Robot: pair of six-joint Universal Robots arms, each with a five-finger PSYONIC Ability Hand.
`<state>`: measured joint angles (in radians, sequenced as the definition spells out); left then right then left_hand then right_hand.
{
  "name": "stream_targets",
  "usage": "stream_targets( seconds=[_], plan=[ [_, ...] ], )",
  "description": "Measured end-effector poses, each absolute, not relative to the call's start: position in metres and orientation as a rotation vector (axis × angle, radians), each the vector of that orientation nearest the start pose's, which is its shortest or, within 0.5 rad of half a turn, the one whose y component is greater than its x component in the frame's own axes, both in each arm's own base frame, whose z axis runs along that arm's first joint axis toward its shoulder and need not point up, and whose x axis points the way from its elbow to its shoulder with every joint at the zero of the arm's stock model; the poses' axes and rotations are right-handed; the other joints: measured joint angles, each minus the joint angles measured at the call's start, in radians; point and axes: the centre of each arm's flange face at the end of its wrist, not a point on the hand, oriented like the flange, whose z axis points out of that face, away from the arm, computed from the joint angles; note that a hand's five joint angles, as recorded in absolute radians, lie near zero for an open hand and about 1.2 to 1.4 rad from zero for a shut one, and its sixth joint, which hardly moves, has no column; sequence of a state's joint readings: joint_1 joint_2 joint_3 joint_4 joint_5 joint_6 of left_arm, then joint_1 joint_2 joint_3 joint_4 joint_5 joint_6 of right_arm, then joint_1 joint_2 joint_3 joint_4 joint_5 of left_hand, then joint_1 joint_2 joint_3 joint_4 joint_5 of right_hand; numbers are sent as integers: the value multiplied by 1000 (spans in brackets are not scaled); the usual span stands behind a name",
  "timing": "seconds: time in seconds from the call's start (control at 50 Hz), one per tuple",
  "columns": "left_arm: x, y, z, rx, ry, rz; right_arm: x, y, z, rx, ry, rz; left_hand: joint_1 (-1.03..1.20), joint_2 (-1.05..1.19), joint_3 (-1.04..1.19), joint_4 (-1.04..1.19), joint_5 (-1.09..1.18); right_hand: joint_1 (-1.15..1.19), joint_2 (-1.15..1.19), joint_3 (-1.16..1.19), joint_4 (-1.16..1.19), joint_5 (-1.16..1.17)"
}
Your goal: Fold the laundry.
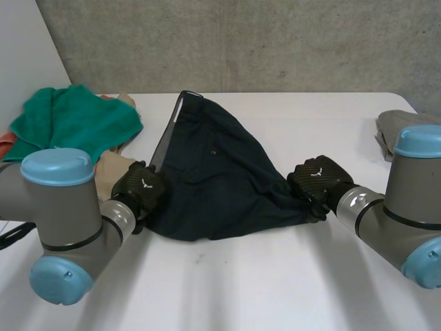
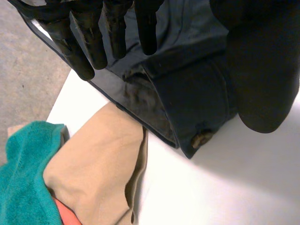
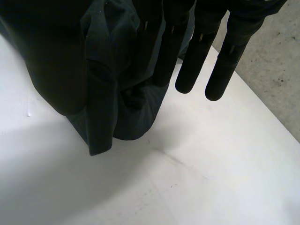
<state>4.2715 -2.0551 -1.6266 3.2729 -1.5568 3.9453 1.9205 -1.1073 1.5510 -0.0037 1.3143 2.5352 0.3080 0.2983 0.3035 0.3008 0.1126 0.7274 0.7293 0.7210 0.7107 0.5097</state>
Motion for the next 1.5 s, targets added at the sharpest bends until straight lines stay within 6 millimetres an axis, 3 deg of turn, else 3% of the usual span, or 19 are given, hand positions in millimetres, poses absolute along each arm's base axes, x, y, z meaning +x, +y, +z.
stream_targets(
  seconds=[0.1, 0.16, 0.2, 0.3, 0.38, 0.44, 0.46, 0.56, 0.64, 0.72, 0.78, 0.86, 0.92, 0.94, 0.96, 1.08, 1.22, 1.28, 1.5],
  plan=[
    [-269, -263, 135, 1463, 1995, -1589, 262, -270, 160, -1365, 2193, -1643, 55, 56, 47, 49, 60, 0, 0, 0, 0, 0],
    [-271, -269, 132, 1452, 1975, -1605, 261, -270, 160, -1362, 2196, -1640, 430, 430, 408, 414, 422, -18, -13, -12, -9, -10],
    [-272, -278, 130, 1432, 1949, -1628, 260, -269, 162, -1356, 2199, -1644, 763, 800, 789, 787, 781, -146, -146, -145, -133, -133],
    [-272, -304, 139, 1330, 1853, -1691, 256, -268, 171, -1326, 2205, -1670, 803, 889, 868, 885, 861, -507, -515, -503, -485, -461],
    [-275, -333, 186, 1121, 1672, -1882, 249, -270, 188, -1250, 2213, -1726, 803, 889, 868, 886, 861, -509, -522, -513, -494, -462],
    [-281, -344, 238, 956, 1505, -2085, 246, -272, 198, -1196, 2214, -1759, 803, 889, 868, 886, 861, -509, -522, -513, -494, -462],
    [-286, -345, 268, 876, 1406, -2206, 242, -273, 207, -1140, 2212, -1787, 803, 889, 868, 886, 861, -509, -522, -513, -494, -461],
    [-314, -328, 357, 707, 1102, -2606, 235, -277, 223, -1014, 2207, -1831, 803, 890, 874, 887, 861, -509, -522, -513, -494, -461],
    [-343, -309, 379, 758, 1068, -2822, 231, -279, 228, -960, 2211, -1841, 803, 893, 874, 889, 861, -509, -522, -513, -494, -462],
    [-375, -293, 355, 968, 1269, -2915, 227, -283, 229, -939, 2222, -1852, 796, 855, 848, 857, 854, -509, -522, -513, -494, -462],
    [-392, -283, 324, 1144, 1476, -2895, 222, -286, 230, -927, 2231, -1861, 621, 647, 648, 649, 672, -509, -522, -513, -494, -461],
    [-405, -269, 278, 1371, 1753, -2775, 217, -291, 230, -914, 2242, -1869, 328, 376, 374, 372, 393, -509, -522, -513, -494, -462],
    [-408, -252, 236, 1582, 1965, -2605, 214, -294, 230, -907, 2248, -1870, 303, 341, 351, 348, 369, -509, -522, -513, -494, -462],
    [-408, -247, 226, 1636, 2005, -2557, 213, -295, 230, -907, 2248, -1868, -41, -10, -5, -12, -4, -509, -522, -513, -494, -461],
    [-406, -244, 220, 1675, 2025, -2523, 213, -295, 229, -909, 2247, -1866, -87, -59, -64, -69, -54, -509, -522, -513, -494, -462],
    [-387, -231, 217, 1731, 1989, -2413, 221, -289, 224, -963, 2211, -1808, -99, -93, -91, -99, -63, -509, -522, -513, -494, -462],
    [-349, -226, 236, 1478, 2015, -2290, 238, -273, 214, -1098, 2138, -1718, -99, -93, -91, -99, -63, -509, -522, -513, -494, -462],
    [-320, -213, 234, 1317, 2110, -2113, 249, -261, 203, -1228, 2076, -1650, -99, -93, -91, -99, -63, -509, -522, -513, -494, -461],
    [-257, -147, 181, 1266, 2370, -1488, 279, -235, 164, -1573, 1925, -1509, -96, -91, -90, -97, -63, -499, -496, -478, -472, -442]
  ],
)
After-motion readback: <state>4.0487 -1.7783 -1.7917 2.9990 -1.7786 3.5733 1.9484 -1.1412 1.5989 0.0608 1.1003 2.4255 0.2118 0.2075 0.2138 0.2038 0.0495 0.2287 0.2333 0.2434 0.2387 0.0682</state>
